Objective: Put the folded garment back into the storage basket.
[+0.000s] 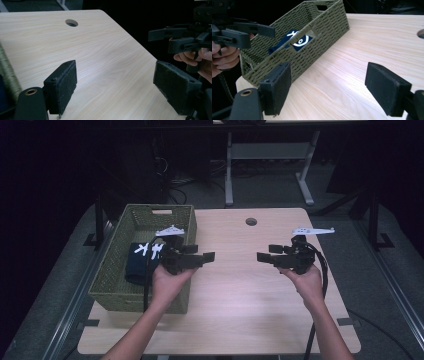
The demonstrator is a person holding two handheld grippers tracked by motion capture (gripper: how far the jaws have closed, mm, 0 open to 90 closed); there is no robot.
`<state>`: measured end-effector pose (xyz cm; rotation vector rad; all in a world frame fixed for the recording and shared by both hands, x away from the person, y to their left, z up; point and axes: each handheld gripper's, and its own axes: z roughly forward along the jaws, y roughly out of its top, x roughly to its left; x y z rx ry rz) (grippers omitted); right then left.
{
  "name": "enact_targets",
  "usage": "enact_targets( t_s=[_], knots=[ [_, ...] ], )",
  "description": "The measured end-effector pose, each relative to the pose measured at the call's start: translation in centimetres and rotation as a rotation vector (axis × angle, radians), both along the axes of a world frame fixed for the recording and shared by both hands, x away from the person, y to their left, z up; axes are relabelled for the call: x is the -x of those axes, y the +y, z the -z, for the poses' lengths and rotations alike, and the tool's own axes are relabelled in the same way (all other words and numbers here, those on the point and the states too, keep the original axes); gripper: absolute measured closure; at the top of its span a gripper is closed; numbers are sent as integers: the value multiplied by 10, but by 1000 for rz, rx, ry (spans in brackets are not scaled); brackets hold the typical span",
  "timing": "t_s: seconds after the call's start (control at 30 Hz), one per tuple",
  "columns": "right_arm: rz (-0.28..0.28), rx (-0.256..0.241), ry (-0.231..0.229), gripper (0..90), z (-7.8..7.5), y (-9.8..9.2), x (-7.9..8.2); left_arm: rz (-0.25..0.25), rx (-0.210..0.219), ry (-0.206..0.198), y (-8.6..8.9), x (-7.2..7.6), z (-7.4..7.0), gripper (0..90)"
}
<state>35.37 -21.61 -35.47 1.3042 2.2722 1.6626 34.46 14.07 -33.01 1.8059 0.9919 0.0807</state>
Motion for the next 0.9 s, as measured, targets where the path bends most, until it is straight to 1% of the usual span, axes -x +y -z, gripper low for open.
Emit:
enact_targets(
  t_s=[0.2,0.3,0.4,0.47,0.57,0.63,0.7,0.77,0.9],
  knots=[
    [18,2,-3,208,1,-13,6,15,-8,-8,-11,3,2,189],
    [25,6,-5,208,3,-19,8,18,0,-8,-15,4,3,189],
    [35,8,-5,207,5,-25,9,23,-6,-14,-20,7,4,189],
    [40,10,2,206,6,-28,11,24,4,-13,-23,9,5,189],
    [50,16,2,205,10,-35,14,30,6,-19,-28,12,6,189],
    [56,17,3,205,12,-40,17,33,-4,-24,-33,15,8,190],
    [64,15,5,204,15,-45,20,37,-2,-24,-37,18,11,190],
    [75,16,8,203,18,-51,23,39,-9,-34,-41,20,13,189],
    [97,16,12,202,24,-62,31,54,-10,-25,-50,24,19,190]
  ],
)
